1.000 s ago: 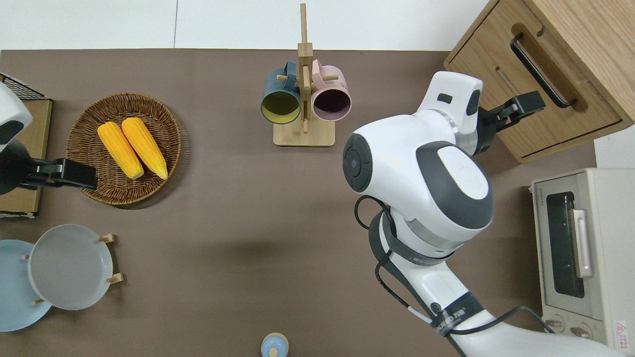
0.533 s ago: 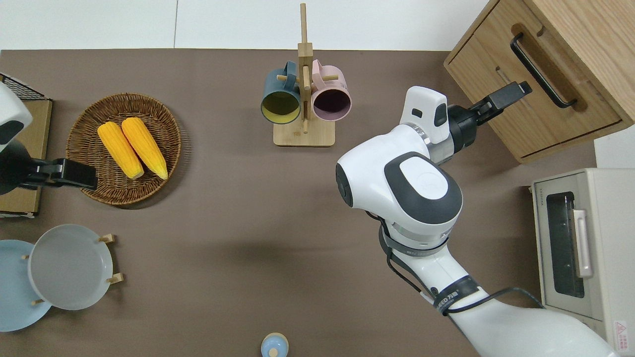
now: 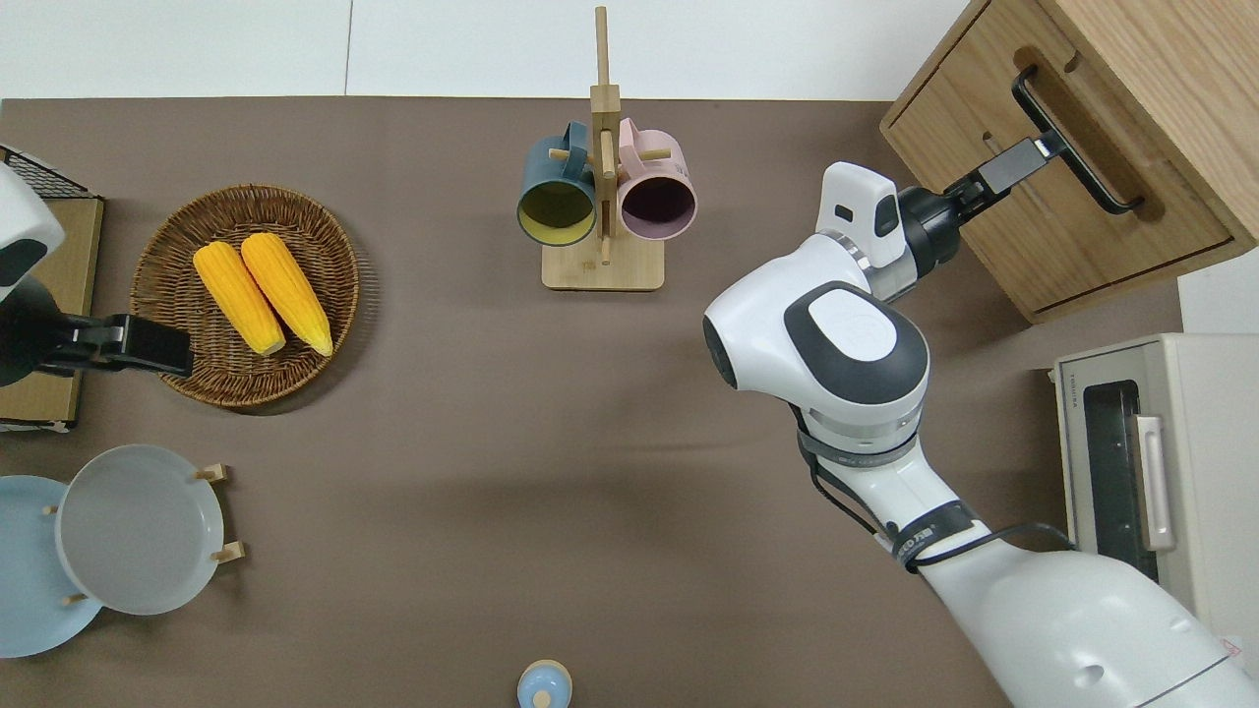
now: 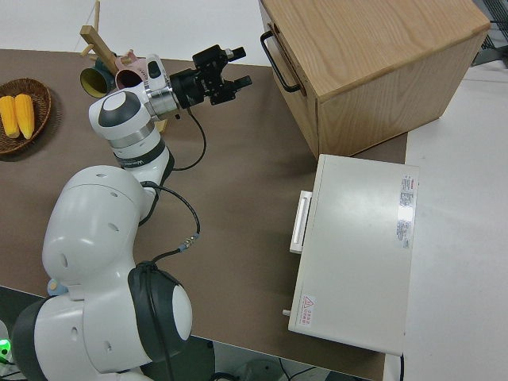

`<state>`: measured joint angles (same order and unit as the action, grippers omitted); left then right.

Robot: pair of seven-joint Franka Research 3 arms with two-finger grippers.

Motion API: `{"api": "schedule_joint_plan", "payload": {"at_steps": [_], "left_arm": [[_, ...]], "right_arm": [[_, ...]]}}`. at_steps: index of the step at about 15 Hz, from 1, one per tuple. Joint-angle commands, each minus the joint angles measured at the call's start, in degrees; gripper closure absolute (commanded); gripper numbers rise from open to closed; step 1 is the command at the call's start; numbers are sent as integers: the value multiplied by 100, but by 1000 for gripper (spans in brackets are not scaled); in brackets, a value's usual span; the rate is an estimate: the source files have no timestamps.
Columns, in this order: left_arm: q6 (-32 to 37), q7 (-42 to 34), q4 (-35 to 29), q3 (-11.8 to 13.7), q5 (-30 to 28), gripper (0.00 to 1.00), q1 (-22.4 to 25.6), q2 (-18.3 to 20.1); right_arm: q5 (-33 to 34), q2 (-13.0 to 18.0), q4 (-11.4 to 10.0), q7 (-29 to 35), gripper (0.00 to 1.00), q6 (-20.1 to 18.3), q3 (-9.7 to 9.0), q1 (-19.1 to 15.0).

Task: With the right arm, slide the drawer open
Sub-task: 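Close the right gripper on the black drawer handle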

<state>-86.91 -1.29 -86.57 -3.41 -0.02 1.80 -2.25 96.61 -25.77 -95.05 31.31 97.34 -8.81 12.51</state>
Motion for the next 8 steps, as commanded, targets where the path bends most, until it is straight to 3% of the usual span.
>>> {"api": "schedule_joint_plan", "payload": {"at_steps": [1,4,8], "left_arm": [[113,-56,149,-37,98,7,22,-65],[113,-56,149,-37,98,7,22,-74],[113,-56,149,-37,98,7,22,-65]], "right_arm": [[507,-120,-23,296,15,355,-60,-372],[806,-200,4,375,15,610,-60,-574],[842,-209,13,385,44,637,-60,-636]]}}
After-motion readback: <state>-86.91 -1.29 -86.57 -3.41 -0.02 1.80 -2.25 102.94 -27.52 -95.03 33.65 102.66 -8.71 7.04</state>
